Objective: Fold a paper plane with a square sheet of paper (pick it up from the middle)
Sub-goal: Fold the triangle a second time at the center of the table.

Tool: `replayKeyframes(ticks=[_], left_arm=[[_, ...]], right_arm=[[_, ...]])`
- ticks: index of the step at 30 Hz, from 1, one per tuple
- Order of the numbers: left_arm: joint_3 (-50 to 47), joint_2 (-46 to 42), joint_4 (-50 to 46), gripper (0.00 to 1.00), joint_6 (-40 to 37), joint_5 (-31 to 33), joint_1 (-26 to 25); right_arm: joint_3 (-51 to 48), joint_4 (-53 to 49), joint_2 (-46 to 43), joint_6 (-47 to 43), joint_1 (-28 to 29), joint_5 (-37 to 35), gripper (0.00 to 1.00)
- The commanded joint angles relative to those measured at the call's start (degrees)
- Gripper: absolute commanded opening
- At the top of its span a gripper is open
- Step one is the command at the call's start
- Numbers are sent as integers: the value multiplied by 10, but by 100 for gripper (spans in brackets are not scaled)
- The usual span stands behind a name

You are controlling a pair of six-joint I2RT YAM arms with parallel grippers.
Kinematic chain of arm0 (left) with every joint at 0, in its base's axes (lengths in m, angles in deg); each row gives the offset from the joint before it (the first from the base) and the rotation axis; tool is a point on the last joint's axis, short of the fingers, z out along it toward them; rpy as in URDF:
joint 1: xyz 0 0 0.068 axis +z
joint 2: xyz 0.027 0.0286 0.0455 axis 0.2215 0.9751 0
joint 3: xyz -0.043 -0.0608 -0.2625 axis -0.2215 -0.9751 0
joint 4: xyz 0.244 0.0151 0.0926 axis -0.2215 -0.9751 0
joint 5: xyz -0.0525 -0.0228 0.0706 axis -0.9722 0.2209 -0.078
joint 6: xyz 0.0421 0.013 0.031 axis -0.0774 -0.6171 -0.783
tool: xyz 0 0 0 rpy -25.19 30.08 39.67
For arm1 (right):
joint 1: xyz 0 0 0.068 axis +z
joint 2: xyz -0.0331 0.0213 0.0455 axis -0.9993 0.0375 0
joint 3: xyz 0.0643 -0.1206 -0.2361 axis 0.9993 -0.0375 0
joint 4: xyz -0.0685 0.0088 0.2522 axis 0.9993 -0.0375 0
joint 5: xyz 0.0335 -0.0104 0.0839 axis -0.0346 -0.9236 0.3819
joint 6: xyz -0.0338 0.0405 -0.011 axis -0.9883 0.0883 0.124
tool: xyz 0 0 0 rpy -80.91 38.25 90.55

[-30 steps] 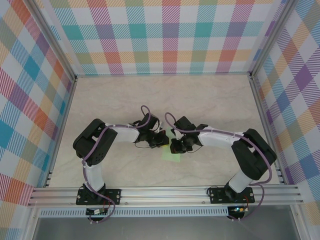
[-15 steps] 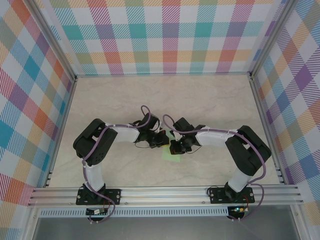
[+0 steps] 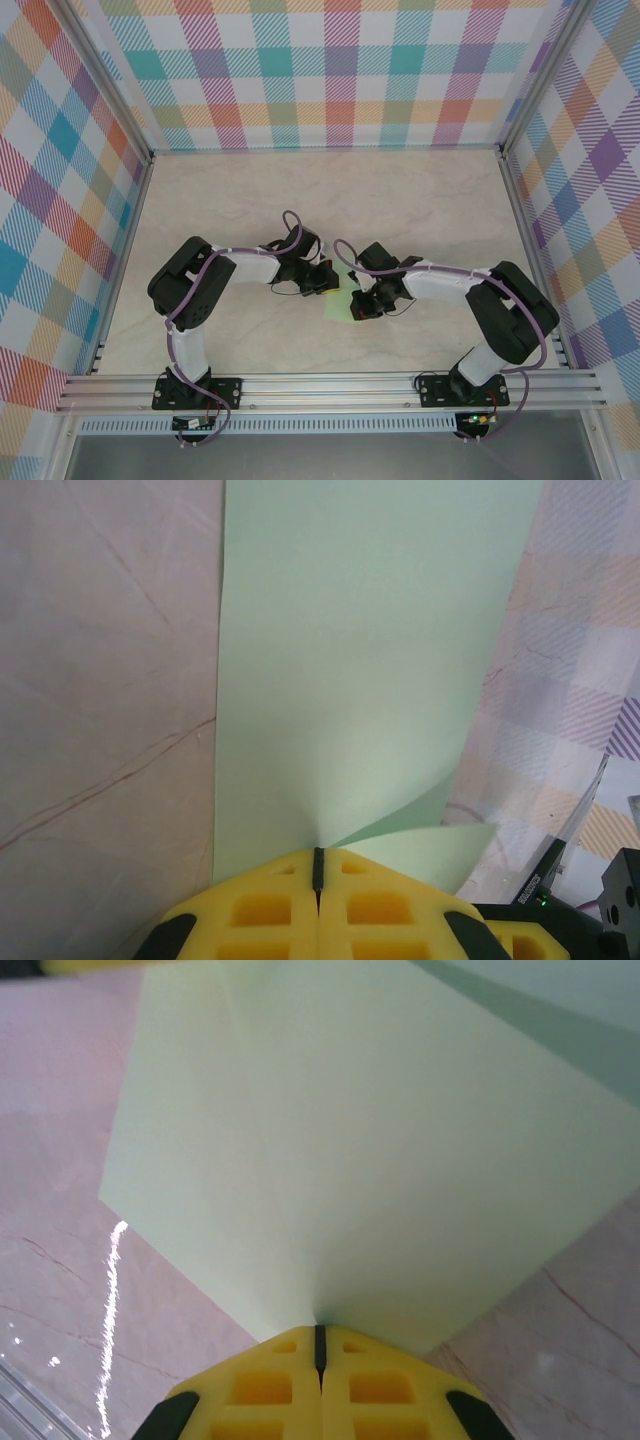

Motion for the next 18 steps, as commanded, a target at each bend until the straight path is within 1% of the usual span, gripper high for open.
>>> replayKeyframes(ticks=[1, 13, 18], left_arm=[[-23, 55, -79, 3, 2, 94, 4], [-23, 55, -76, 4, 1, 89, 5], [-21, 53, -65, 4, -1, 73, 5]], right_arm=[[-15, -52, -9, -6, -6, 5, 4], [-45, -59, -33, 33, -14, 14, 3], [-30, -57, -69, 43, -14, 12, 4]])
